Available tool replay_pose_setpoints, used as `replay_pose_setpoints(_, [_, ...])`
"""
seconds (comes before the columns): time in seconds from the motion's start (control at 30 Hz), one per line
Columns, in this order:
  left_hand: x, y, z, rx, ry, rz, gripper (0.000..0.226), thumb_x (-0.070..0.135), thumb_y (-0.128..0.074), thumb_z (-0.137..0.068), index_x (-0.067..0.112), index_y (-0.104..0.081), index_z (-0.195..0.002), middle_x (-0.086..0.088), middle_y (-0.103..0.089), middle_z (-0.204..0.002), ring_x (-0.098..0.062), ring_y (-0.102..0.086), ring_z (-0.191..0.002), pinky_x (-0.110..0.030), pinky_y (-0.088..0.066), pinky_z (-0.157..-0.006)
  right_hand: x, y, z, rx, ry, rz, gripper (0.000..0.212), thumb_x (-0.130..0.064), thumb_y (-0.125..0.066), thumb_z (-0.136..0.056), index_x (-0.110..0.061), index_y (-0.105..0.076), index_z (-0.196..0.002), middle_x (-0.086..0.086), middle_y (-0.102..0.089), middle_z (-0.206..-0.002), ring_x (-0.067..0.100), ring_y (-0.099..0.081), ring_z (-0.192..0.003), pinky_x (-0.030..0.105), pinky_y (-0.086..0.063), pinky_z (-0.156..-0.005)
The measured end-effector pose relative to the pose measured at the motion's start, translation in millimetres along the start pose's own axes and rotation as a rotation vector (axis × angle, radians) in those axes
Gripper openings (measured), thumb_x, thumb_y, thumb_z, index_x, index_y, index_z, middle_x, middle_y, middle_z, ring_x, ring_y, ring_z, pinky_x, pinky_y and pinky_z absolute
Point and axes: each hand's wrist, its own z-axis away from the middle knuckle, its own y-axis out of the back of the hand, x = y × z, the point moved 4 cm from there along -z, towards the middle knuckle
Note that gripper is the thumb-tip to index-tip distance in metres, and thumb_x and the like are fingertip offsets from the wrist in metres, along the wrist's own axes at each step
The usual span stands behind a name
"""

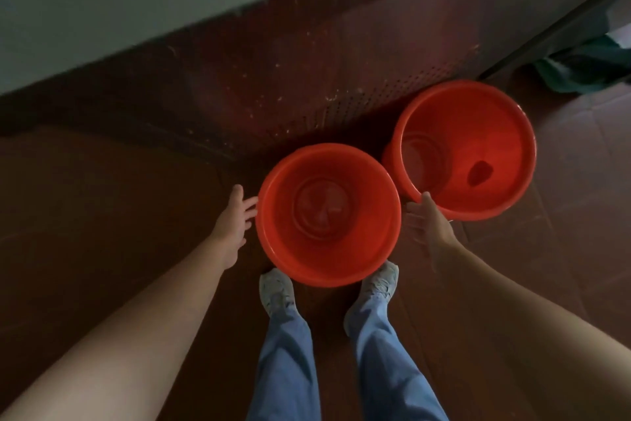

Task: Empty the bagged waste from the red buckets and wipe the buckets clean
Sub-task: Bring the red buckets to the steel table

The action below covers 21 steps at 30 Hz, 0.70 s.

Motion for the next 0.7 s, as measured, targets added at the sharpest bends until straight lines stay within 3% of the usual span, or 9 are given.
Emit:
replay_pose_setpoints(0.07, [-6,3,-17,0.037,-0.016,0.034,0.079,0.078,-0.016,-0.094,0.03,-0.049,-0.148,-0.003,-0.044,-0.155,-0.026,-0.035,-0.146,-0.055,-0.02,-0.12,11,3,-15,0.038,-0.009,-0.021,0.056,-0.062,-0.038,-0.101,-0.017,-0.067,-0.116,0.005,-0.074,-0.105,0.015,-0.071,-0.089,0.029,-0.051,-0.066])
replay_pose_setpoints(0.17, [-12,6,-37,0.068,-0.028,0.052,0.076,0.076,-0.022,-0.095,0.029,-0.047,-0.148,-0.005,-0.044,-0.155,-0.026,-0.037,-0.144,-0.055,-0.024,-0.118,26,4,-38,0.042,-0.029,-0.032,0.066,-0.067,-0.035,-0.099,-0.017,-0.06,-0.135,0.012,-0.064,-0.13,0.022,-0.06,-0.114,0.041,-0.046,-0.091])
replay_pose_setpoints(0.23, [-13,6,-49,0.052,-0.016,0.061,0.076,0.078,-0.025,-0.093,0.032,-0.044,-0.15,-0.004,-0.043,-0.155,-0.028,-0.038,-0.143,-0.056,-0.025,-0.116,33,1,-51,-0.003,-0.064,-0.04,0.072,-0.071,-0.033,-0.097,-0.019,-0.056,-0.141,0.014,-0.059,-0.139,0.022,-0.054,-0.115,0.039,-0.042,-0.086])
replay_pose_setpoints(0.3, [-13,5,-60,0.007,0.017,0.078,0.08,0.083,-0.026,-0.089,0.035,-0.044,-0.15,-0.003,-0.044,-0.155,-0.03,-0.04,-0.142,-0.059,-0.025,-0.115,39,-2,-61,-0.039,-0.098,-0.041,0.075,-0.074,-0.03,-0.096,-0.021,-0.053,-0.144,0.014,-0.063,-0.134,0.023,-0.056,-0.11,0.042,-0.04,-0.085])
replay_pose_setpoints(0.37, [-13,3,-66,-0.022,0.044,0.09,0.084,0.087,-0.026,-0.085,0.036,-0.045,-0.149,-0.003,-0.045,-0.154,-0.032,-0.044,-0.139,-0.062,-0.026,-0.112,43,-2,-69,-0.039,-0.114,-0.03,0.076,-0.075,-0.029,-0.095,-0.022,-0.051,-0.145,0.01,-0.066,-0.127,0.029,-0.058,-0.117,0.052,-0.036,-0.103])
replay_pose_setpoints(0.43, [-13,5,-72,-0.01,0.053,0.098,0.084,0.088,-0.027,-0.083,0.038,-0.043,-0.149,-0.004,-0.041,-0.157,-0.034,-0.044,-0.139,-0.064,-0.027,-0.111,47,-1,-77,-0.038,-0.119,-0.017,0.077,-0.075,-0.029,-0.095,-0.022,-0.049,-0.146,0.01,-0.065,-0.128,0.033,-0.056,-0.121,0.058,-0.031,-0.111])
replay_pose_setpoints(0.53, [-13,6,-77,-0.043,0.084,0.098,0.087,0.09,-0.026,-0.081,0.038,-0.042,-0.15,-0.004,-0.037,-0.159,-0.036,-0.038,-0.143,-0.068,-0.025,-0.111,48,-4,-81,-0.059,-0.126,-0.023,0.075,-0.073,-0.028,-0.097,-0.019,-0.051,-0.144,0.01,-0.065,-0.125,0.031,-0.058,-0.114,0.055,-0.036,-0.105])
replay_pose_setpoints(0.6, [-14,7,-82,-0.049,0.105,0.097,0.089,0.09,-0.025,-0.082,0.036,-0.041,-0.151,-0.005,-0.037,-0.159,-0.038,-0.036,-0.144,-0.07,-0.023,-0.111,46,-6,-82,-0.059,-0.132,-0.018,0.075,-0.072,-0.028,-0.098,-0.016,-0.054,-0.14,0.01,-0.066,-0.117,0.029,-0.061,-0.106,0.048,-0.045,-0.088])
replay_pose_setpoints(0.7, [-17,9,-91,-0.029,0.122,0.095,0.091,0.089,-0.024,-0.083,0.031,-0.042,-0.151,-0.007,-0.039,-0.158,-0.038,-0.039,-0.142,-0.072,-0.023,-0.111,43,-7,-84,-0.05,-0.15,-0.015,0.077,-0.071,-0.028,-0.098,-0.012,-0.054,-0.139,0.012,-0.068,-0.111,0.028,-0.064,-0.097,0.04,-0.044,-0.066])
